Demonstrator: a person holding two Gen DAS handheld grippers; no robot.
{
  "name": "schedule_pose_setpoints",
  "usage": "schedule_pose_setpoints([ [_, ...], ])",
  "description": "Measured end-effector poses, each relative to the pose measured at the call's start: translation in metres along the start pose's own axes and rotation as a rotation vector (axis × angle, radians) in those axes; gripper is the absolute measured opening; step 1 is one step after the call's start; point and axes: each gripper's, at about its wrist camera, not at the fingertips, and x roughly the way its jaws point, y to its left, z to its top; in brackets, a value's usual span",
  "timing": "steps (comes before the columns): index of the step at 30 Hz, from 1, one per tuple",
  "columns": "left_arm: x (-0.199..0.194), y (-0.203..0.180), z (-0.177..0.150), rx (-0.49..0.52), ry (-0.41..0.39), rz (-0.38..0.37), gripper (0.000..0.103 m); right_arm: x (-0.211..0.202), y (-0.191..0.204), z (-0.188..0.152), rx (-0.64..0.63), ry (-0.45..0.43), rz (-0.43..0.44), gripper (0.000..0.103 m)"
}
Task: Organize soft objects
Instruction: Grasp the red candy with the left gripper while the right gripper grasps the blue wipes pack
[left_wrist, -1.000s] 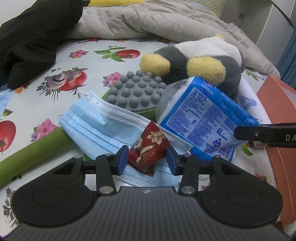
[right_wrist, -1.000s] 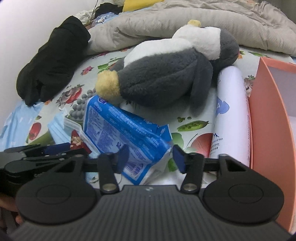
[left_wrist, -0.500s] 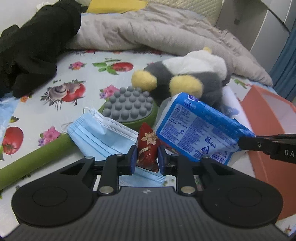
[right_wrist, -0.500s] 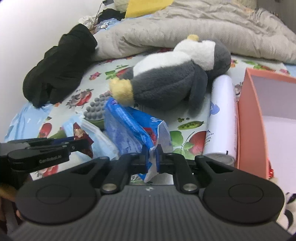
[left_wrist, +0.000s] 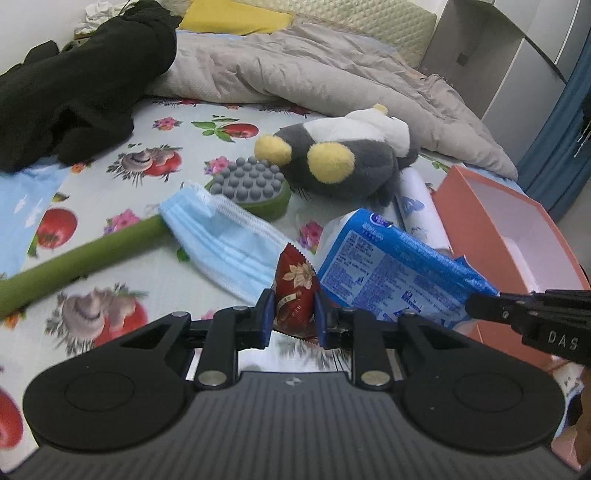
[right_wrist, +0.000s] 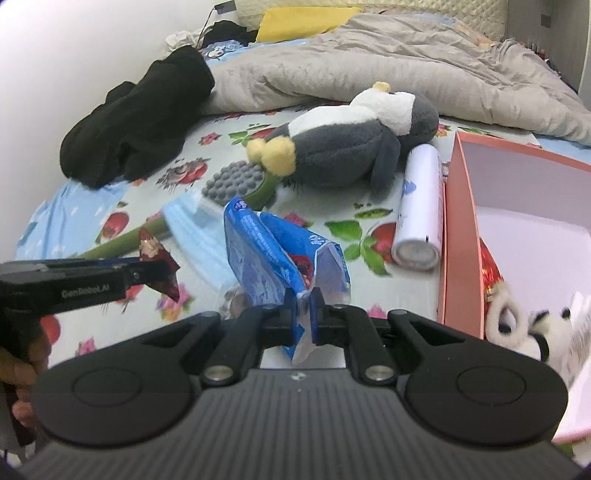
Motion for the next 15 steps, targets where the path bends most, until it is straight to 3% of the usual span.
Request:
schedule_pose_setpoints([
  [9, -0.039, 0.0, -0.042, -0.033, 0.023, -0.024, 0.027, -0.031, 0.018, -0.046, 0.027, 0.021, -0.015, 0.011],
  [15, -0.049, -0.006, -0.061, -0.031, 0.039, -0.028, 0.027, -0.031, 0.014, -0.064, 0.04, 0.049, -0.004, 0.013],
])
